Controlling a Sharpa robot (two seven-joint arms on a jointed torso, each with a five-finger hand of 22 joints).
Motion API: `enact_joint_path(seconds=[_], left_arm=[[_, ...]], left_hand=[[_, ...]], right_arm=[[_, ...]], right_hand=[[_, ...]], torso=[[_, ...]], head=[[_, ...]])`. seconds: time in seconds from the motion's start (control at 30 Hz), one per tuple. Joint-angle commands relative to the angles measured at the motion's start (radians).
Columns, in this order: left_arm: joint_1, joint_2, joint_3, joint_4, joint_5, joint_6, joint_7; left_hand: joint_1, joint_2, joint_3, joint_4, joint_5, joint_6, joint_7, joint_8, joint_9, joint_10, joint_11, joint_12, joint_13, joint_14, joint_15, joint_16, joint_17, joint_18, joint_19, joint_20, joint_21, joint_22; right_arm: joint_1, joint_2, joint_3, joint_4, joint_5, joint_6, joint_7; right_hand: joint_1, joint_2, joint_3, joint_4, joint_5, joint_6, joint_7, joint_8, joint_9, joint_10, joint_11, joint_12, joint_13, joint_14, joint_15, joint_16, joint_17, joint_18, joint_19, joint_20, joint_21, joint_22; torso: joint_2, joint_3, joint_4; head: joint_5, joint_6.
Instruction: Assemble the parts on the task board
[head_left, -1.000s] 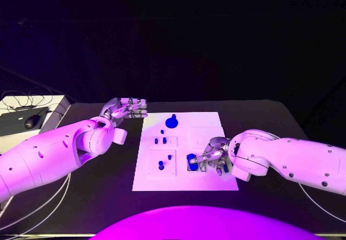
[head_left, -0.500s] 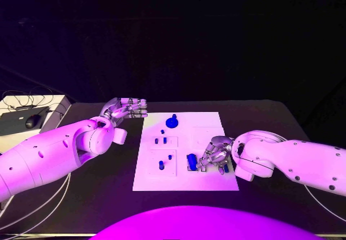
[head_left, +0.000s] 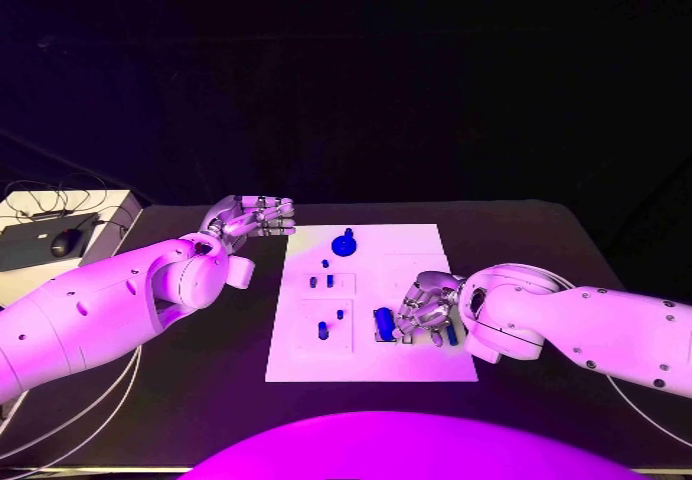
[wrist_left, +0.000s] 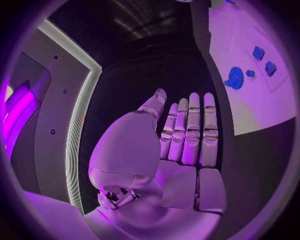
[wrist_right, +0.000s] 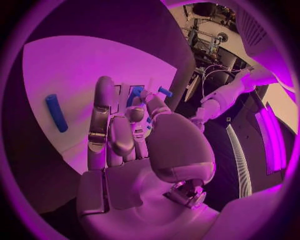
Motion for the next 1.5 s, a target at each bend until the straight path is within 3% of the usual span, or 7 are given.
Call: enact_joint_path(seconds=[0.03,0.33,0.67,0.83,1.13,1.23,1.5], left_arm=[[0.000,0.000,0.000,0.002,0.002,0.017,0.006],[0.000,-0.001,0.000,0.002,0.002,0.018,0.006],[0.000,0.000,0.000,0.001,0.002,0.020,0.004],[0.000,0.001,0.000,0.001,0.002,0.022,0.003],[0.000,0.001,0.000,0.000,0.002,0.025,0.001],[0.000,0.001,0.000,0.000,0.002,0.025,0.001],[0.000,0.003,0.000,-0.002,0.002,0.027,0.000]], left_hand=[[0.002,0.011,0.007,0.002,-0.001,0.000,0.001,0.002,0.000,-0.004,-0.003,-0.002,0.000,-0.001,-0.001,-0.001,0.002,-0.007,0.008,0.000,0.004,-0.002],[0.002,0.011,0.007,0.002,-0.001,0.000,0.001,0.002,0.000,-0.004,-0.003,-0.002,0.000,-0.001,-0.001,-0.001,0.002,-0.007,0.008,0.000,0.004,-0.002],[0.002,0.011,0.007,0.002,-0.001,0.000,0.001,0.002,0.000,-0.004,-0.003,-0.002,0.000,-0.001,-0.001,-0.001,0.002,-0.007,0.008,0.000,0.004,-0.002],[0.002,0.011,0.007,0.002,-0.001,0.000,0.001,0.002,0.000,-0.004,-0.003,-0.002,0.000,-0.001,-0.001,-0.001,0.002,-0.007,0.008,0.000,0.004,-0.002],[0.003,0.011,0.009,0.001,-0.001,0.000,0.001,0.002,0.000,-0.004,-0.003,-0.002,0.000,-0.001,-0.001,-0.001,0.002,-0.007,0.008,0.000,0.004,-0.002],[0.003,0.011,0.009,0.001,-0.001,0.000,0.001,0.002,0.000,-0.004,-0.003,-0.002,0.000,-0.001,-0.001,-0.001,0.002,-0.007,0.008,0.000,0.004,-0.002],[0.003,0.011,0.009,0.001,-0.001,0.000,0.001,0.002,0.000,-0.004,-0.003,-0.002,0.000,-0.001,-0.001,-0.001,0.002,-0.007,0.008,0.000,0.004,-0.002]], right_arm=[[-0.003,0.006,0.001,-0.004,-0.032,-0.029,-0.007],[-0.016,0.022,0.001,-0.016,-0.039,-0.020,-0.026],[-0.023,0.034,0.001,-0.025,-0.068,-0.083,-0.039],[-0.024,0.038,0.001,-0.033,-0.072,-0.073,-0.046],[-0.030,0.044,0.001,-0.039,-0.056,-0.011,-0.046],[-0.032,0.045,0.001,-0.039,-0.052,-0.006,-0.045],[-0.035,0.045,0.001,-0.037,-0.049,-0.018,-0.042]], right_hand=[[-0.009,0.000,-0.005,-0.001,0.003,-0.002,-0.006,0.006,0.001,0.008,-0.001,-0.005,0.002,-0.001,-0.006,0.005,0.001,-0.011,0.031,-0.006,0.004,0.001],[-0.005,-0.001,-0.003,-0.005,-0.003,-0.003,-0.008,0.017,0.003,0.012,-0.003,-0.006,0.010,-0.001,-0.007,0.006,0.003,-0.011,0.032,-0.007,0.003,0.002],[-0.020,0.011,0.006,-0.003,-0.014,-0.005,-0.011,0.033,0.003,0.023,-0.005,-0.002,0.022,0.000,-0.009,0.009,0.007,-0.012,0.033,-0.008,0.004,0.006],[-0.018,0.011,0.001,0.001,-0.023,-0.010,-0.012,0.041,0.006,0.024,-0.005,-0.004,0.027,0.000,-0.009,0.009,0.007,-0.011,0.033,-0.008,0.004,0.007],[-0.013,-0.015,-0.021,-0.001,-0.076,-0.005,-0.009,0.043,0.001,0.020,-0.002,-0.010,0.028,-0.001,-0.006,0.007,0.005,-0.012,0.031,-0.007,0.000,0.006],[-0.008,-0.023,-0.028,0.007,-0.086,-0.005,-0.007,0.044,0.001,0.020,-0.002,-0.011,0.029,-0.001,-0.006,0.006,0.005,-0.012,0.032,-0.007,-0.001,0.005],[0.004,-0.045,-0.032,0.045,-0.163,-0.006,-0.007,0.056,0.008,0.023,-0.001,-0.006,0.035,0.000,-0.005,0.007,0.008,-0.010,0.034,-0.005,-0.003,0.004]], torso=[[0.001,0.0004,0.0017],[0.000,-0.0002,0.0000],[0.000,0.0000,0.0000],[0.000,-0.0002,0.0002],[0.000,0.0001,0.0005],[-0.001,0.0000,0.0003],[0.000,0.0002,0.0001]], head=[[0.001,0.000],[0.003,0.000],[0.003,0.000],[0.002,0.000],[0.002,0.000],[0.001,0.000],[0.000,0.000]])
